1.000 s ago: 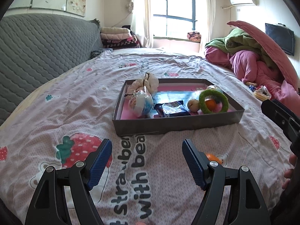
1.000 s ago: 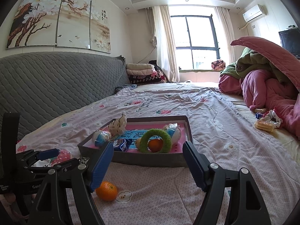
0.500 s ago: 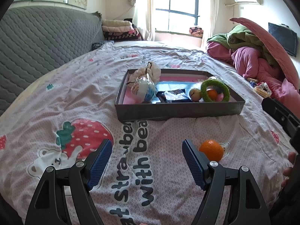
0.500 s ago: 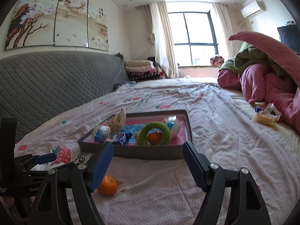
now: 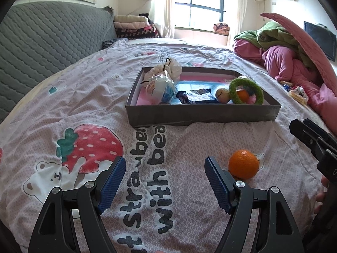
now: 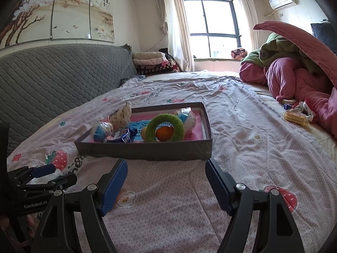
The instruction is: Organize objects
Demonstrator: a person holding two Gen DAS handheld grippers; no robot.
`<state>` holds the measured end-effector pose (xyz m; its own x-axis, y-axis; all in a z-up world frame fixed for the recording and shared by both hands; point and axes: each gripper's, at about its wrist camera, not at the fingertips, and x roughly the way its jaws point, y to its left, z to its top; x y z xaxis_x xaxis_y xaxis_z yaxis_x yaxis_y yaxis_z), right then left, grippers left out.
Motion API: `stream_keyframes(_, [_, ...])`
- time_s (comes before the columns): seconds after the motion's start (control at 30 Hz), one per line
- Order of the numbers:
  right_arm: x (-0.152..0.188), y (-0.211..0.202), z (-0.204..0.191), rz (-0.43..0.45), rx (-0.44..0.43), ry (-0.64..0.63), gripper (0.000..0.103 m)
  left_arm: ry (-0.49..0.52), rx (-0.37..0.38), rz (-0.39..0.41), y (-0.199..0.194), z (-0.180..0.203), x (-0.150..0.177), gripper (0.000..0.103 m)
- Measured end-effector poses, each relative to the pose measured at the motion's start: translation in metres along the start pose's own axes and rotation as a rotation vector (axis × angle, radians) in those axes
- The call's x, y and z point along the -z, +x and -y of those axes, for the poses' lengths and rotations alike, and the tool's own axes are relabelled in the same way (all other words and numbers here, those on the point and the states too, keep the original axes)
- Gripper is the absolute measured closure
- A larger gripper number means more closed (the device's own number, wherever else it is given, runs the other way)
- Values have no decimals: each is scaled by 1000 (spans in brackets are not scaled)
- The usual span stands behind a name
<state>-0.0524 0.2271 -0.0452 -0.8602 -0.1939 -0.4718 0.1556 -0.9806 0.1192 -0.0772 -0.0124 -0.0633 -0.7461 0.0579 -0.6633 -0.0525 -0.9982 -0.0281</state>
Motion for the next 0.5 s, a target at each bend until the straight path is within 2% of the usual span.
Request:
stream_keyframes(0.2, [5,10,2,-43,10,8,27,-1,4,-41,11,0,3,25])
stream_keyframes(0.5, [9,18,1,-74,12,-1,27,0,0,-42,14,1,4,25])
